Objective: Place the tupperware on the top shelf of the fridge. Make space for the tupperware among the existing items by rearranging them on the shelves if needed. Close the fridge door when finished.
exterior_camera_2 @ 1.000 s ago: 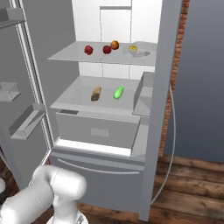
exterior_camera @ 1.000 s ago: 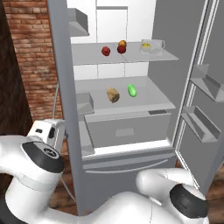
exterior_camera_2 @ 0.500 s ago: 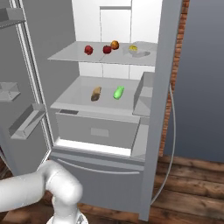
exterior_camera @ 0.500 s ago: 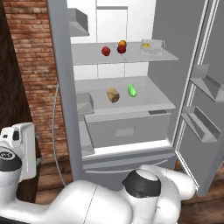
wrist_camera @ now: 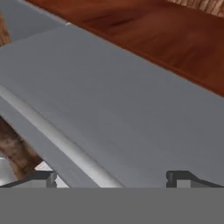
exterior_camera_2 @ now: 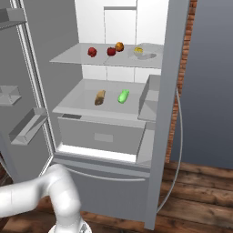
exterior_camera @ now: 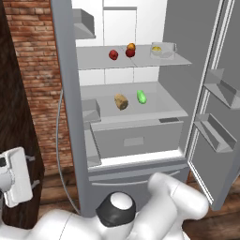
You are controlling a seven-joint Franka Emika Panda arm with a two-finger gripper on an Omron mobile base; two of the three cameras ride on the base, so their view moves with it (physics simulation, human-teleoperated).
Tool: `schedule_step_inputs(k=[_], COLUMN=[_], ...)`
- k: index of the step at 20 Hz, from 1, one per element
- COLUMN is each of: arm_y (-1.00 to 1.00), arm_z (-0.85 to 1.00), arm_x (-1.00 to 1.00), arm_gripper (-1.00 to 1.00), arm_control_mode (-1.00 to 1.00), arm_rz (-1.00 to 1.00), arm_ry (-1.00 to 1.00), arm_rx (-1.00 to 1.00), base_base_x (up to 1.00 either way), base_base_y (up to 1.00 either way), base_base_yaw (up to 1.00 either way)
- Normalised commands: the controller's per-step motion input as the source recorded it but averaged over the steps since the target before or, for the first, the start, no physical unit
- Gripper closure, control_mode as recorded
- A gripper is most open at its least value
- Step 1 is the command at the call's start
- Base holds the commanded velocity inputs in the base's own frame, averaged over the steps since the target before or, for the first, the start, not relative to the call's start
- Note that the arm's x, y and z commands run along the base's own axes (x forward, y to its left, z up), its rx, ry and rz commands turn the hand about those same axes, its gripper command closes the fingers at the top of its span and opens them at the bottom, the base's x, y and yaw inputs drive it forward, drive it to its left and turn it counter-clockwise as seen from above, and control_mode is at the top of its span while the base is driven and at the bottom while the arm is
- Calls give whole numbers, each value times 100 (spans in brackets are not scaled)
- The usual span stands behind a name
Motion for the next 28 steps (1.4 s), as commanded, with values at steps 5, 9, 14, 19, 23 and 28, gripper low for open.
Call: schedule_step_inputs(k=[5, 9, 14, 19, 23, 28], arm_y=[0, -3, -36, -72, -87, -82], arm_z=[-31, -14, -20, -20, -3, 0], arm_x=[36, 54, 32, 4, 0, 0], arm_gripper=[-100, -100, -100, -100, -100, -100], arm_control_mode=[-100, -100, -100, -100, -100, -100], arm_rz=[-1, -1, -6, -11, -14, -11], arm_ry=[0, 0, 9, 18, 16, 8], arm_rx=[-7, -2, -4, -8, -10, -13], base_base_x=[0, 0, 0, 0, 0, 0], base_base_y=[0, 0, 0, 0, 0, 0], base_base_yaw=[0, 0, 0, 0, 0, 0])
